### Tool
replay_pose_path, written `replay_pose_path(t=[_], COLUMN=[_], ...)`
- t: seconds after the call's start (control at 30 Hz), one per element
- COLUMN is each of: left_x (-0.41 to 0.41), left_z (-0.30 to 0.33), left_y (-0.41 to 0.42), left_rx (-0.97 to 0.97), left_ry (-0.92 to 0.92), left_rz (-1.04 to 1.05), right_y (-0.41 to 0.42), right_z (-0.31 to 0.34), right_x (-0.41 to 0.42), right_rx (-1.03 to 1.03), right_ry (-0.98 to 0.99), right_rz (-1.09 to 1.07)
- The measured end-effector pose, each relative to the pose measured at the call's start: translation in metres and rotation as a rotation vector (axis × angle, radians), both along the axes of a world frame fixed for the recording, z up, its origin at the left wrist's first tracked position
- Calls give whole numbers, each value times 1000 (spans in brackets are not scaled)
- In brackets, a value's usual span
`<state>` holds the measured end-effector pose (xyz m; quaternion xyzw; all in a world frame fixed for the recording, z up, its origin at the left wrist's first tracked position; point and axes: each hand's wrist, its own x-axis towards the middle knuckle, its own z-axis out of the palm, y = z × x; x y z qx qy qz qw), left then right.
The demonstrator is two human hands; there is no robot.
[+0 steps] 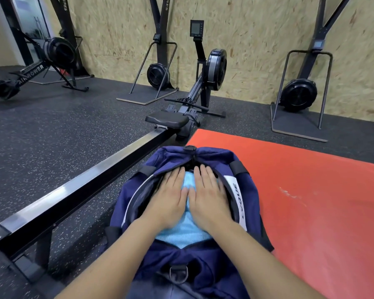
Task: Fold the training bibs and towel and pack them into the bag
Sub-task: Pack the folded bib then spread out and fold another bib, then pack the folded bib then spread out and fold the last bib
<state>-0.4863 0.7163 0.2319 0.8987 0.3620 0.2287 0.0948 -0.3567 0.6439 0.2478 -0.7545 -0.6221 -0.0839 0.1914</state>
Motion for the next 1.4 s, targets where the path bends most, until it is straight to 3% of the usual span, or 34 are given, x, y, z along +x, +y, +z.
replay_pose_path(t=[0.23, 0.4, 0.7, 0.93, 1.17, 1.4], left_x=[6, -3, -2, -13, -21, 16], left_z=[1, -9, 1, 32, 79, 131], left_y=[1, -12, -20, -23, -80, -179], left_rx=[-22, -23, -17, -11, 3, -36], left_ry=[49, 34, 50, 12, -56, -249], left_rz=[54, 49, 87, 33, -20, -135], right_y=[2, -12, -11, -22, -78, -201], right_z=[5, -10, -3, 34, 86, 134], right_x=[5, 0, 0, -2, -5, 26], right_rx=[-62, 10, -118, -182, -117, -10], right_ry=[42, 44, 31, 17, 126, 194], right_rz=[57, 72, 23, 13, 38, -30])
